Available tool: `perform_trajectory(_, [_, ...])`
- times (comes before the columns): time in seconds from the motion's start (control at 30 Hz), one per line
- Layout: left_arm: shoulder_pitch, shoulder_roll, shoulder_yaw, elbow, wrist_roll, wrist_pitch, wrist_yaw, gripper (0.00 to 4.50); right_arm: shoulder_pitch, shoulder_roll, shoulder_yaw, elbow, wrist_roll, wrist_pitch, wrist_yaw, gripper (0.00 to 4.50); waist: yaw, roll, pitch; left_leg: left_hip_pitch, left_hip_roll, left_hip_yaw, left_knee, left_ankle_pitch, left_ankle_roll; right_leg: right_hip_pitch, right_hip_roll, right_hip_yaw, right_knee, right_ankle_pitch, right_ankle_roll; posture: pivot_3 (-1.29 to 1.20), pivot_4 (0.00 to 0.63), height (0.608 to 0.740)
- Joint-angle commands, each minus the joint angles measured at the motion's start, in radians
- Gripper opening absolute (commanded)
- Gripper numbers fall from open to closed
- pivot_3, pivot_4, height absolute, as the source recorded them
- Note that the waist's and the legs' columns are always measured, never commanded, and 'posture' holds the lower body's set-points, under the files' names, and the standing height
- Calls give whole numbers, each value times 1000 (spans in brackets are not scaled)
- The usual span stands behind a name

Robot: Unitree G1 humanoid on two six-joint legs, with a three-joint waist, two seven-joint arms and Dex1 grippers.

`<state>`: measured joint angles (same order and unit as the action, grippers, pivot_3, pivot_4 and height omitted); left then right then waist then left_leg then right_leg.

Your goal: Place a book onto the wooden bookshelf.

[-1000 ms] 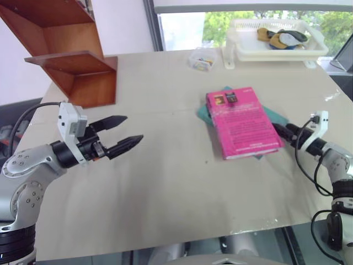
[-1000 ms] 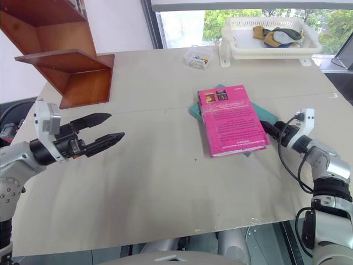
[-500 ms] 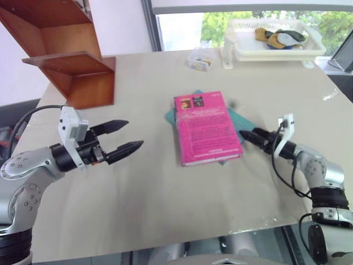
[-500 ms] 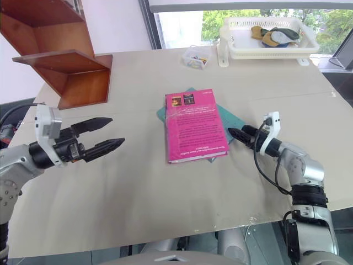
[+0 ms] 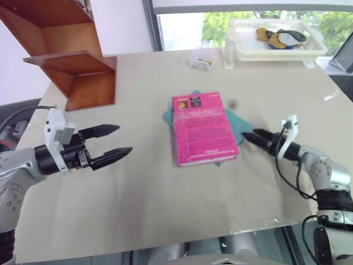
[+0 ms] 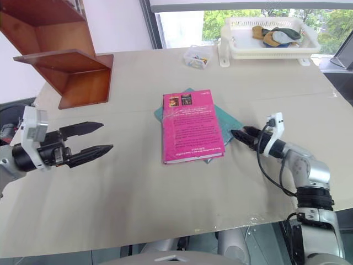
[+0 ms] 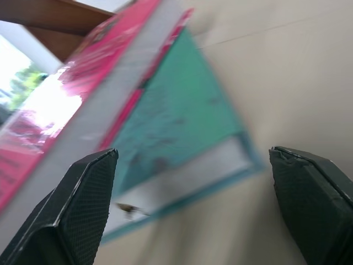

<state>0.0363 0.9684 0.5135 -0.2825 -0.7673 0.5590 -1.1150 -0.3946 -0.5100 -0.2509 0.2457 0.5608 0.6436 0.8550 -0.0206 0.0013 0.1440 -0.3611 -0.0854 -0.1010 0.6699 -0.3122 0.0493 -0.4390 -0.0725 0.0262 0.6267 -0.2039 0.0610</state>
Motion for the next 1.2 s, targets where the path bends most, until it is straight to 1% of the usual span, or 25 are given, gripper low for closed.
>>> perform_trajectory(0.03, [6, 41, 54, 29, 14, -26, -56, 4435, -49, -32, -89, -20, 54, 1, -26, 4500, 4, 0, 0, 0, 0, 0, 0, 0, 0, 0, 0, 0, 0, 0, 0, 0, 150, 740])
perform_trajectory(0.17, [18, 54, 51, 55, 44, -50, -100, 4435, -98, -18, -97, -32, 74, 21, -43, 4500, -4, 0, 0, 0, 2, 1, -1, 0, 0, -1, -1, 1, 0, 0, 0, 0, 150, 740])
perform_trajectory(0.3, [0, 52, 35, 66, 51, -58, -109, 4435, -186, 42, -35, -36, 85, 39, -43, 4500, -9, 0, 0, 0, 2, 1, -1, 0, 0, -1, -1, 1, 0, 0, 0, 0, 150, 740])
perform_trajectory(0.5, [-38, 54, 19, 84, 56, -62, -121, 4435, -347, 142, 81, 119, 20, -25, 0, 4500, -18, 0, 0, -1, 2, 1, -1, 0, 0, -1, -1, 1, 0, 0, -1, 0, 150, 740])
perform_trajectory(0.6, [-37, 52, 24, 84, 64, -66, -124, 4435, -424, 178, 129, 232, -28, -73, 32, 4500, -20, 0, 0, -2, 1, 0, -1, 0, 0, -2, 0, 0, 0, 0, -1, 0, 150, 740])
perform_trajectory(0.7, [-17, 47, 48, 68, 61, -64, -120, 4435, -470, 203, 172, 315, -70, -106, 70, 4500, -22, 0, 0, -3, 1, 1, -1, 0, 0, -3, 0, 0, 0, 0, -1, 0, 150, 740])
perform_trajectory(0.8, [10, 42, 73, 50, 58, -62, -114, 4435, -504, 221, 203, 389, -113, -143, 96, 4500, -22, 0, 0, -3, 1, 0, -1, 0, -1, -4, -1, 0, 0, 0, -1, 0, 150, 740])
perform_trajectory(0.9, [45, 39, 107, 29, 49, -55, -113, 4435, -521, 239, 228, 422, -134, -158, 138, 4500, -23, 0, 0, -3, 1, 0, -1, 0, -1, -4, 0, 0, 0, 0, -1, 0, 150, 740])
perform_trajectory(1.03, [83, 38, 141, 9, 41, -44, -119, 4435, -517, 254, 266, 399, -152, -153, 199, 4500, -23, 1, 0, -3, 1, 0, -1, 0, -1, -5, 0, 0, 1, 0, -1, 0, 150, 740])
perform_trajectory(1.2, [102, 38, 145, 3, 50, -50, -121, 4435, -513, 270, 287, 379, -173, -157, 217, 4500, -23, 1, 0, -3, 1, 0, -1, 0, -1, -4, 0, 0, 1, 0, -1, 0, 150, 740])
